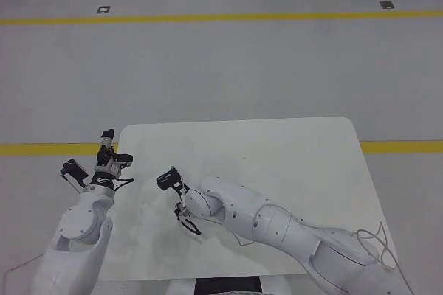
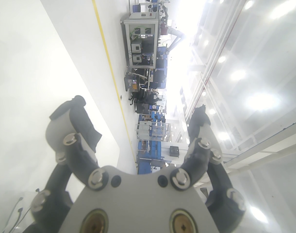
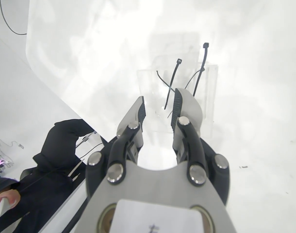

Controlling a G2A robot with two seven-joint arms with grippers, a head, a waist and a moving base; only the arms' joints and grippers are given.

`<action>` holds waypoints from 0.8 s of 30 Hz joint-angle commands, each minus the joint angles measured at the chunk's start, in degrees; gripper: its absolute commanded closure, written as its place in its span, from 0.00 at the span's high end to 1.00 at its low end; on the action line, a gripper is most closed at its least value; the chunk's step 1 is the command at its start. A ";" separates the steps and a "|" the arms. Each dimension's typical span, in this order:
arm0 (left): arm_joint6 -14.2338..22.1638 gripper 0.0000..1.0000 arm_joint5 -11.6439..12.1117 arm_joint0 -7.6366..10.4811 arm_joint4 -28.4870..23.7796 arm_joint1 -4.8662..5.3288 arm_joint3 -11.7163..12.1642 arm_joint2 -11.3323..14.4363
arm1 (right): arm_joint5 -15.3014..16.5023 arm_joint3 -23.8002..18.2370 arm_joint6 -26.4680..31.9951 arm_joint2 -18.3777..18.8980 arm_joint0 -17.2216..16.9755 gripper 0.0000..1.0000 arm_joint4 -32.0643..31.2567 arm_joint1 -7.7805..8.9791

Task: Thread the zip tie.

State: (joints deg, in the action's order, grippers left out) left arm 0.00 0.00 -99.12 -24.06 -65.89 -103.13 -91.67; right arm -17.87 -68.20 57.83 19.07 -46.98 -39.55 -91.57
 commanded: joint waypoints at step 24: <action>0.00 1.00 0.00 0.00 0.00 0.00 0.00 0.00 | 0.69 3.82 -3.25 2.09 -2.46 0.22 -5.30 -2.28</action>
State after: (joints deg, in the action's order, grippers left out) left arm 0.00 0.00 -99.12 -24.06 -65.89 -103.13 -91.67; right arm -17.27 -64.49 54.58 21.04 -49.36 -44.73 -93.80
